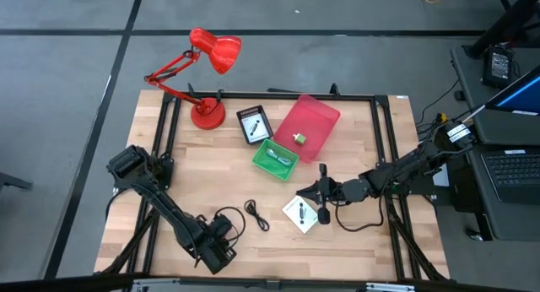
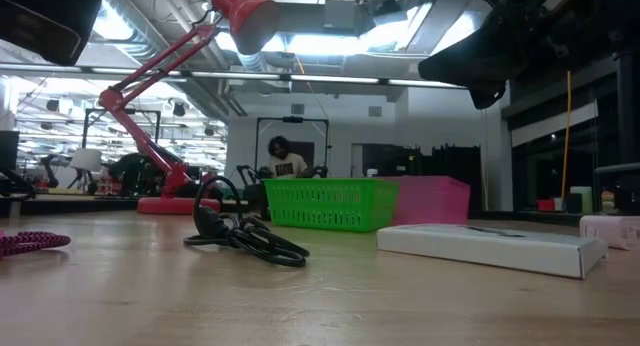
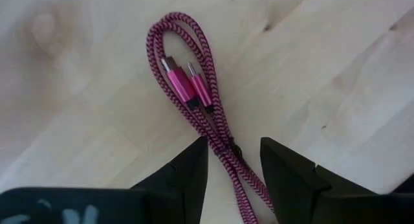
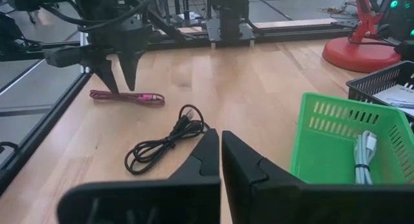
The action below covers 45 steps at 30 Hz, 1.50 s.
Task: Pick and place items into bin
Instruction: Put the purple charger cable into the green bin
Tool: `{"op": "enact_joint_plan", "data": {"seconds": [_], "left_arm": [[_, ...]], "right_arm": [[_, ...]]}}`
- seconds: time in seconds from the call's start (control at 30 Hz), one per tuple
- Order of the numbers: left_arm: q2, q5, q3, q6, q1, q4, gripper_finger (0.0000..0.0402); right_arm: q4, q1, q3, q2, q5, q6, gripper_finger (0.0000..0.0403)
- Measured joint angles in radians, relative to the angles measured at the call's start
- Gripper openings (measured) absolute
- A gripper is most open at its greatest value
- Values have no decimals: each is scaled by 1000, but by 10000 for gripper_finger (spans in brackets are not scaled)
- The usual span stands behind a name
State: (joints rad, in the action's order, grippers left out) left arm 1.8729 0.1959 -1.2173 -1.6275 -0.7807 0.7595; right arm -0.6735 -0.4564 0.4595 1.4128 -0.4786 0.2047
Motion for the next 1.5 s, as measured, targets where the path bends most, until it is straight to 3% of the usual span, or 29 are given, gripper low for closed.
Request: {"op": "enact_joint_plan", "data": {"seconds": [0.57, 0.87, 1.23, 1.5], "left_arm": [[49, 14, 0, -1, -1, 0, 130], [84, -36, -5, 58, 0, 8, 126], [84, -47, -4, 264, 0, -7, 16], [87, -51, -45, 446, 2, 16, 18]], "right_arm": [[4, 0, 0, 0, 0, 1, 0], [6, 0, 0, 0, 0, 1, 0], [7, 0, 0, 0, 0, 1, 0], [17, 0, 0, 0, 0, 24, 0]]}}
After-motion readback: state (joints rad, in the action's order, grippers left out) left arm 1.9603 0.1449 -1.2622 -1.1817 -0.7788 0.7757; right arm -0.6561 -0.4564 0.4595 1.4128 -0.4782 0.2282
